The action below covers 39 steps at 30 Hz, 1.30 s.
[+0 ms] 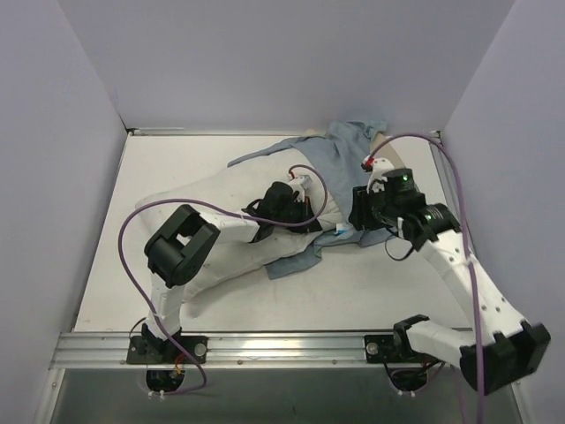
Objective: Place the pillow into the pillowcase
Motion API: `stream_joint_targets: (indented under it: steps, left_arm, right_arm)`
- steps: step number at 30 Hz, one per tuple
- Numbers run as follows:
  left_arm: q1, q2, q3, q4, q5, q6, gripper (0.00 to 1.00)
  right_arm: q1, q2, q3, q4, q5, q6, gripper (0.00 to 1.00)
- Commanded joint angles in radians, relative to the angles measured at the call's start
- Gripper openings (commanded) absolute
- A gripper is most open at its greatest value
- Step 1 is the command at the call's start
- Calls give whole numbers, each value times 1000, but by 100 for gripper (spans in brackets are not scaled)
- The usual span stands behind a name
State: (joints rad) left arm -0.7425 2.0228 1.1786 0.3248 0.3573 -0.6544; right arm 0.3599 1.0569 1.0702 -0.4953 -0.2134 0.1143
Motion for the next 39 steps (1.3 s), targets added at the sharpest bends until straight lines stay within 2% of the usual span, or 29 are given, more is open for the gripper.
stream_joint_targets:
  steps: [1, 9, 19, 22, 23, 24, 25, 27, 28, 31, 36, 37, 39]
  left_arm:
    - [8, 22, -57, -96, 58, -60, 0]
    - [9, 34, -43, -87, 69, -74, 0]
    - [34, 53, -31, -76, 60, -85, 0]
    - [40, 57, -22, -76, 62, -91, 0]
    - [45, 59, -22, -76, 63, -93, 0]
    - [46, 63, -19, -75, 65, -94, 0]
    - [48, 65, -16, -72, 66, -99, 0]
    - [54, 74, -13, -61, 78, -117, 0]
    - [55, 80, -11, -52, 84, -126, 0]
    - [60, 93, -17, -1, 106, -165, 0]
    - [80, 79, -53, 40, 112, -206, 0]
    - [84, 74, -68, 46, 108, -233, 0]
    - [95, 53, -111, 71, 103, -254, 0]
  right_arm:
    - [-16, 152, -30, -7, 127, -131, 40]
    - [-15, 311, 0, 115, 169, -199, 49]
    - [-15, 477, 102, 115, 166, -240, 39]
    - [-27, 482, 132, 91, 141, -257, 19]
    - [-29, 479, 149, 77, 116, -245, 4]
    - [-36, 474, 175, 64, 74, -232, 0]
    - [-38, 447, 189, 51, -46, -213, 0]
    - [-30, 404, 209, 46, -194, -138, 0]
    - [-23, 391, 223, 47, -327, -114, 0]
    - [22, 380, 208, 118, -496, 95, 0]
    - [51, 358, 62, 373, -658, 497, 0]
    - [51, 345, 21, 412, -667, 630, 0]
    - [37, 312, -74, 480, -658, 715, 0]
